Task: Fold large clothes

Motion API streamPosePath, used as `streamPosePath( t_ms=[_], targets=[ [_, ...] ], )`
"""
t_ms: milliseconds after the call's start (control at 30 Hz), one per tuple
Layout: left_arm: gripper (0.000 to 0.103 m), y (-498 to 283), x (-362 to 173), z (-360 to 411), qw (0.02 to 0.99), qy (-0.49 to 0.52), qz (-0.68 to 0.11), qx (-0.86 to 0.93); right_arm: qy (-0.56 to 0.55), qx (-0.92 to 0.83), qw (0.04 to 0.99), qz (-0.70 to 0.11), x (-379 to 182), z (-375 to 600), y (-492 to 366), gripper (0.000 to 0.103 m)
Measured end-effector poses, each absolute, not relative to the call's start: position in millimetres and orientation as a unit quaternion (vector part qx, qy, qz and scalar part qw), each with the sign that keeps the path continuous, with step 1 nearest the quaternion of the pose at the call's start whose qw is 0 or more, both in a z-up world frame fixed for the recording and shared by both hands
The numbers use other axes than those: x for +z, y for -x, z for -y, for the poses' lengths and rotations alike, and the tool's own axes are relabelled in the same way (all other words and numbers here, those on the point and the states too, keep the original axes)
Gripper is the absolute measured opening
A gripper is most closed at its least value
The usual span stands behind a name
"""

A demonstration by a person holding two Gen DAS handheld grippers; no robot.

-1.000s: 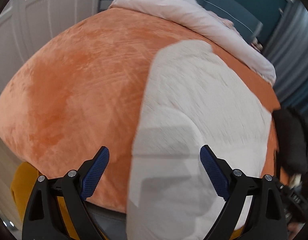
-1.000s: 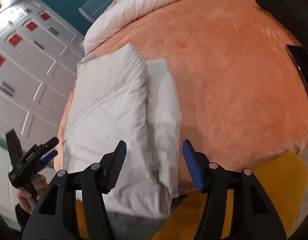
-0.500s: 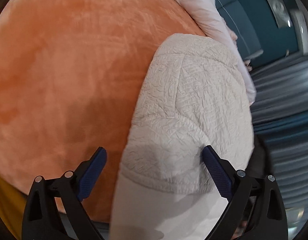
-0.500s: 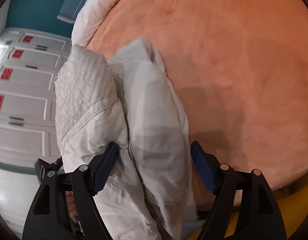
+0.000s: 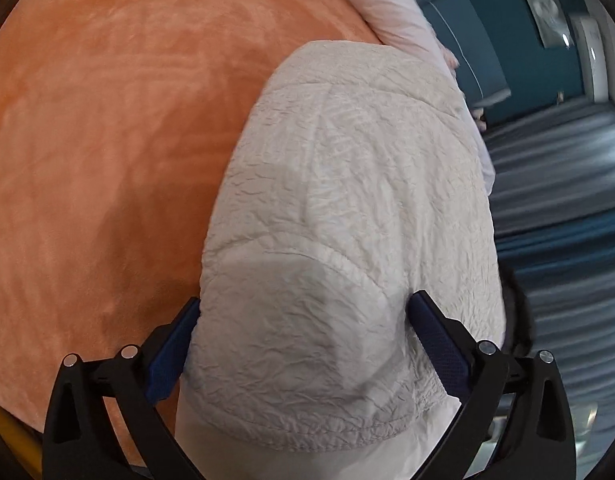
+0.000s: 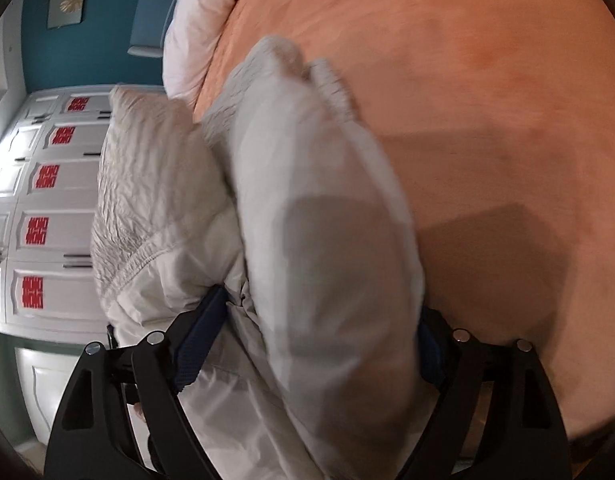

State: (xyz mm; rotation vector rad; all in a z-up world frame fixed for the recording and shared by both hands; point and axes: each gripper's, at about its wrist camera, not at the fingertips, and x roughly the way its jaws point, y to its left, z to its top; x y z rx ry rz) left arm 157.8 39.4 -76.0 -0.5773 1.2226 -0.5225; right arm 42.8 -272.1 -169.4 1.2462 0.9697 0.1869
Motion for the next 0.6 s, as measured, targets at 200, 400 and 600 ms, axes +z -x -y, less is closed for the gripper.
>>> streamPosePath(
  t_ms=[200, 400, 600],
  targets=[
    [0.096, -137.7, -39.0, 6.6, 0.801, 0.14, -0.531, -0.24, -0.538, 0.089, 0.735, -0.403, -151.5, 263.7, -40.8, 0.042],
    [0.094, -133.7, -27.2, 33.7, 0.822, 0.066, -0.507, -0.251, -0.531, 0.073, 0.747, -0.392, -147.7, 268.3, -35.6, 0.041],
    [0.093, -138.7, -30.6, 39.7, 0.827, 0.051, -0.507, -0.239, -0.557, 0.08, 0.729, -0.39, -160.1, 268.6, -48.1, 0.043]
  ],
)
